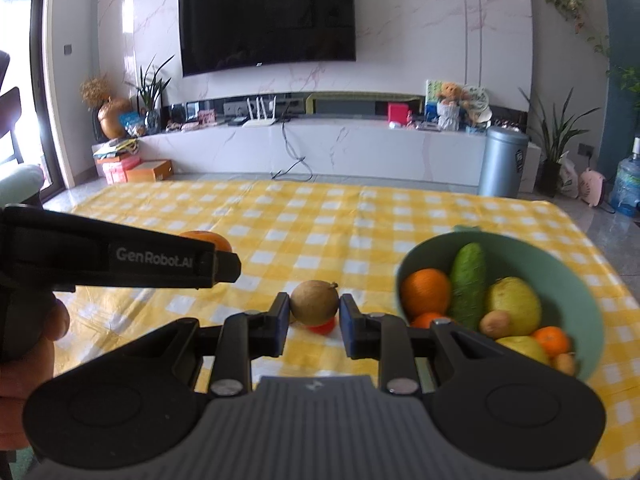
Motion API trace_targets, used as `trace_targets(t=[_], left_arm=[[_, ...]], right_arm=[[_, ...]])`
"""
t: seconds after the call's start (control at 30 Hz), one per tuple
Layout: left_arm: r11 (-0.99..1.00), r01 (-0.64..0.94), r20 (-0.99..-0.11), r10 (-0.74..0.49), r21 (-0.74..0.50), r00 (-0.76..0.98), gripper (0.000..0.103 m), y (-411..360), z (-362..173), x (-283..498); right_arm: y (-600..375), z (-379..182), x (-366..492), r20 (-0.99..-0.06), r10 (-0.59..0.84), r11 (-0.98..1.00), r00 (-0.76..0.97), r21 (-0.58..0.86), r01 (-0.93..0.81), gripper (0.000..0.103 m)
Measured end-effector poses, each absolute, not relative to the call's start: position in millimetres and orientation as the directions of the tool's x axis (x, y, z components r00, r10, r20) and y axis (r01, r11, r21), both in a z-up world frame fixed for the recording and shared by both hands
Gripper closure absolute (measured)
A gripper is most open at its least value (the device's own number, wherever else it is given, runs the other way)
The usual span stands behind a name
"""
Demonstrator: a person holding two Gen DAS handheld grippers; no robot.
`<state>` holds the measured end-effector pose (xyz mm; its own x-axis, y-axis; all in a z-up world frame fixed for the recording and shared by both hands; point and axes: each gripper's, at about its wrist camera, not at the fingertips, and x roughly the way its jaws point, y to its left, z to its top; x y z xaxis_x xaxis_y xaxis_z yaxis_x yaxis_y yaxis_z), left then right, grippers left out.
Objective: Organize fruits
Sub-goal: 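Carry the orange and the kiwi over the green bowl, then lower both fruits into the bowl and open both grippers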
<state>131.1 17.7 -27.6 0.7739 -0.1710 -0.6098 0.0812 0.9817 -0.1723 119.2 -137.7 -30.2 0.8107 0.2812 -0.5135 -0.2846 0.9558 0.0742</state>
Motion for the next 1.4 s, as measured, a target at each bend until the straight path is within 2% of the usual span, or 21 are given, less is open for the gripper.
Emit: trace_targets(t=[0.47, 0.73, 1.07, 1.4], left_arm=[[0.968, 0.196, -0.559, -0.252, -0.159, 0.790, 0.052, -40.5, 10.3, 110.5], [0.954, 0.268, -0.556, -0.295, -0.133, 0.777, 0.052, -86.6, 16.3, 117.0], [0.936, 0.329, -0.599, -0.335, -0.123, 0.728, 0.053, -134.2, 8.7, 143.3], [0.927, 0.345, -0.667, -0.352, -0.150, 0.657, 0.052, -156.7, -15.9, 175.6]], right_arm=[[-209.3, 8.9, 88.3, -0.430, 0.204, 0.979, 0.879, 0.088, -0.184, 0.080], [-248.0, 15.2, 82.1, -0.419, 0.169, 0.985, 0.892, 0.090, -0.145, 0.080], [-285.2, 11.4, 108.2, -0.459, 0.117, 0.993, 0.881, 0.042, -0.110, 0.080], [-306.6, -12.1, 149.1, -0.561, 0.091, 0.995, 0.823, 0.022, -0.095, 0.080]])
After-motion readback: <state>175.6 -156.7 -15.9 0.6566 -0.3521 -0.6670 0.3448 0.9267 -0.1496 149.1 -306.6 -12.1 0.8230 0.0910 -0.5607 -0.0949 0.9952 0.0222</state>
